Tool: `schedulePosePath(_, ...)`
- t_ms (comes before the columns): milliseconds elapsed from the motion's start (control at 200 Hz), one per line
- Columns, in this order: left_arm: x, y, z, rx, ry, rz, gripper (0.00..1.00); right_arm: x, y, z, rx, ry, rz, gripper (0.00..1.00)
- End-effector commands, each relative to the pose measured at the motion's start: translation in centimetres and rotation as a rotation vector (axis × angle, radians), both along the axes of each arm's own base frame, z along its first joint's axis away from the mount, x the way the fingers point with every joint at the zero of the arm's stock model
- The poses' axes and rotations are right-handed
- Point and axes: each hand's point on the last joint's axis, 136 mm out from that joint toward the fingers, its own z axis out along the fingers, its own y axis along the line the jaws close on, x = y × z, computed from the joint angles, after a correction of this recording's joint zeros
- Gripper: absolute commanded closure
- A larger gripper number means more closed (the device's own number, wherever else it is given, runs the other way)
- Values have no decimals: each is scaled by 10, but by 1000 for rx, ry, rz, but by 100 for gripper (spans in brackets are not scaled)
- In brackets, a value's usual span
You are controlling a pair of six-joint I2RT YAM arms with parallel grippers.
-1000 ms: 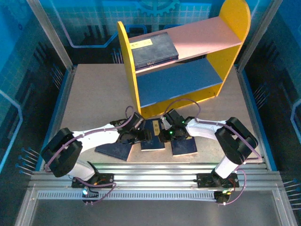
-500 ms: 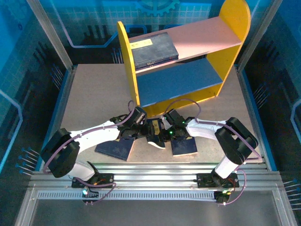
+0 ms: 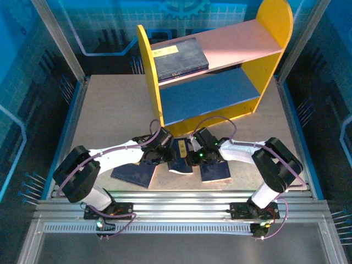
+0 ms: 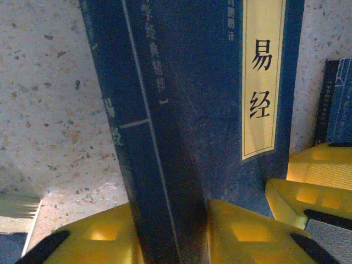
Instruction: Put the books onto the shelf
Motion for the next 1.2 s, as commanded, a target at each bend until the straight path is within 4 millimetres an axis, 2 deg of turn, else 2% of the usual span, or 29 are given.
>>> schedulePosePath(0, 16, -15, 17, -35, -82, -19, 75, -14, -12, -16, -39, 54, 0, 72)
schedulePosePath(155, 17, -12, 20, -28, -92, -15, 81, -11, -12, -6, -9, 40, -7, 67)
schedulePosePath(330, 16, -10, 24, -23, -98, -13, 86, -4, -10, 14, 54, 11, -13, 58)
schedulePosePath(445, 16, -8, 32, -27, -116, -10, 89, 0, -11, 29, 89, -16, -24, 51)
schedulePosePath(660, 16, -9, 53, -59, -152, -18, 97, 6, -16, 59, 166, -68, -48, 46)
schedulePosePath(751, 16, -11, 69, -89, -177, -30, 100, 8, -22, 70, 183, -90, -64, 45)
schedulePosePath(926, 10, -25, 106, -163, -224, -109, 100, 11, -43, 91, 198, -144, -107, 43)
schedulePosePath(1061, 5, -37, 139, -211, -275, -162, 100, 12, -60, 103, 218, -168, -148, 42)
schedulePosePath(1196, 8, -41, 174, -244, -352, -167, 100, 11, -74, 116, 256, -191, -194, 40)
